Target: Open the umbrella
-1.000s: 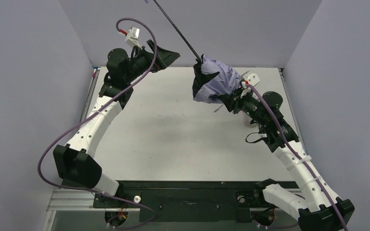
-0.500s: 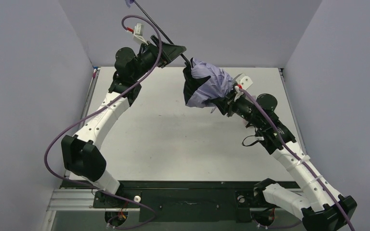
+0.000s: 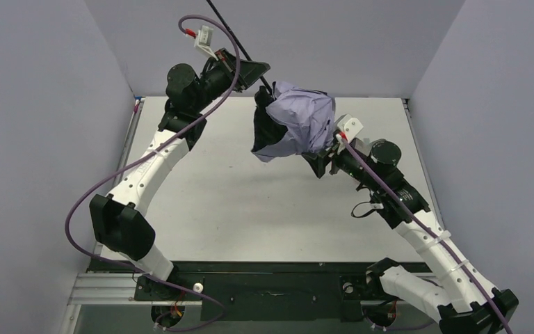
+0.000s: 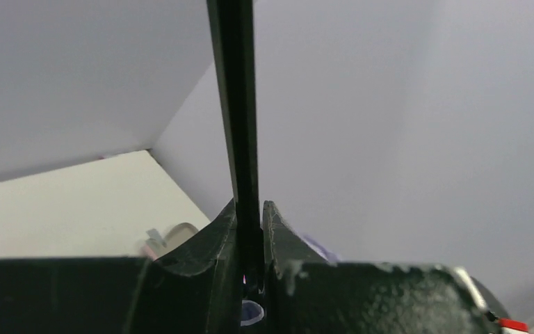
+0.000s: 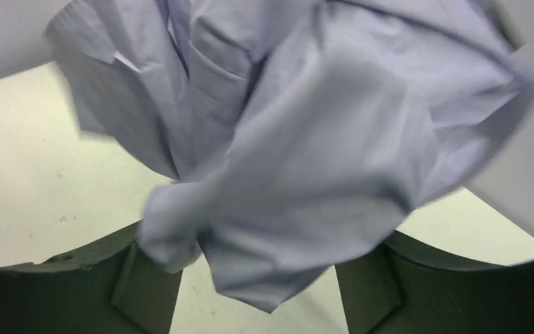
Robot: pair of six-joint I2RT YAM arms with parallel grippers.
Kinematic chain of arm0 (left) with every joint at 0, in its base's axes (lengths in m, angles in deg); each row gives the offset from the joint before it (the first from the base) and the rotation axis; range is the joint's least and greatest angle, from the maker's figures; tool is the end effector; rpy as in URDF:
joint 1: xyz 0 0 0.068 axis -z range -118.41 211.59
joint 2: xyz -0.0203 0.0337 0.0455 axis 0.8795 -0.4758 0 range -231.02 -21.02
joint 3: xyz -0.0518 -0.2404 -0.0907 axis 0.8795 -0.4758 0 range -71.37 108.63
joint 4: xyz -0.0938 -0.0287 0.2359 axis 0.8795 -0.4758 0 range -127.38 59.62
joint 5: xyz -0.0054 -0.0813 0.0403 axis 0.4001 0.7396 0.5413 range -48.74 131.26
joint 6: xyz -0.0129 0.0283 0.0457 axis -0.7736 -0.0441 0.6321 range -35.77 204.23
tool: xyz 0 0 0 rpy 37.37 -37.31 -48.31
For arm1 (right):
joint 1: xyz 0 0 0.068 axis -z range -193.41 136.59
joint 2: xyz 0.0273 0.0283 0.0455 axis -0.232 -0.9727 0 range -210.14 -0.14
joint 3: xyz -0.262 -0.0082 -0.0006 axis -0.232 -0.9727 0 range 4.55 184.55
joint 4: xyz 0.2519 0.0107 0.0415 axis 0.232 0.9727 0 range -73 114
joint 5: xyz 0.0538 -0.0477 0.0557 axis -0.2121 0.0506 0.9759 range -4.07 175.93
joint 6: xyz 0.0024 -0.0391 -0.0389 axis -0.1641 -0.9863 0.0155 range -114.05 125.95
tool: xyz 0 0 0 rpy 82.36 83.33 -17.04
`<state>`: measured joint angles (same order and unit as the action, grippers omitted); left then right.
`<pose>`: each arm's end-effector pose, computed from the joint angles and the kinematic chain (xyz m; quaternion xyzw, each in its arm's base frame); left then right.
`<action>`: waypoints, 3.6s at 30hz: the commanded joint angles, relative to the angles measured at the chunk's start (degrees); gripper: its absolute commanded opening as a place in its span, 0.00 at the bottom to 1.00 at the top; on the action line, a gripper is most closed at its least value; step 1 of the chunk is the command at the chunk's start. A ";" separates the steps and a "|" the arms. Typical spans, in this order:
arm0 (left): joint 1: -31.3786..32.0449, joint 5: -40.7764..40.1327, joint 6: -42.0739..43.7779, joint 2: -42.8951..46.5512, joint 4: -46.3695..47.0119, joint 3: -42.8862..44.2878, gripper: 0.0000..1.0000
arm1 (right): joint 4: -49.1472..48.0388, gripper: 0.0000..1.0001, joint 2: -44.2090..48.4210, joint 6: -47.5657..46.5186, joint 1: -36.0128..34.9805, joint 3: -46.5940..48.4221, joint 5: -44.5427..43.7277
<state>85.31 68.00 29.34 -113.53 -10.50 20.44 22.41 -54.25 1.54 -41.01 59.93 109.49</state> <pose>0.3338 -0.1652 0.4585 0.0300 0.5936 -0.6060 0.5287 0.1855 0.1139 0.3760 -0.3312 0.6506 0.2803 0.6232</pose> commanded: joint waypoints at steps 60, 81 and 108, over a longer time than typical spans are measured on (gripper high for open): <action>11.87 -16.27 47.87 0.01 -23.05 4.81 0.00 | 10.85 0.81 4.66 0.90 29.79 -7.04 10.48; 13.01 -17.92 48.24 6.82 -2.69 -11.43 0.00 | 2.16 0.50 1.18 6.00 17.81 -4.08 9.76; 13.05 -12.50 43.23 6.67 -0.55 -9.12 0.00 | -0.24 0.35 -18.86 -8.08 -2.58 5.85 4.34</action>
<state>98.95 54.87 76.31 -108.86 -17.67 7.66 17.45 -72.74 3.82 -41.93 64.21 111.82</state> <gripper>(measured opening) 0.078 0.278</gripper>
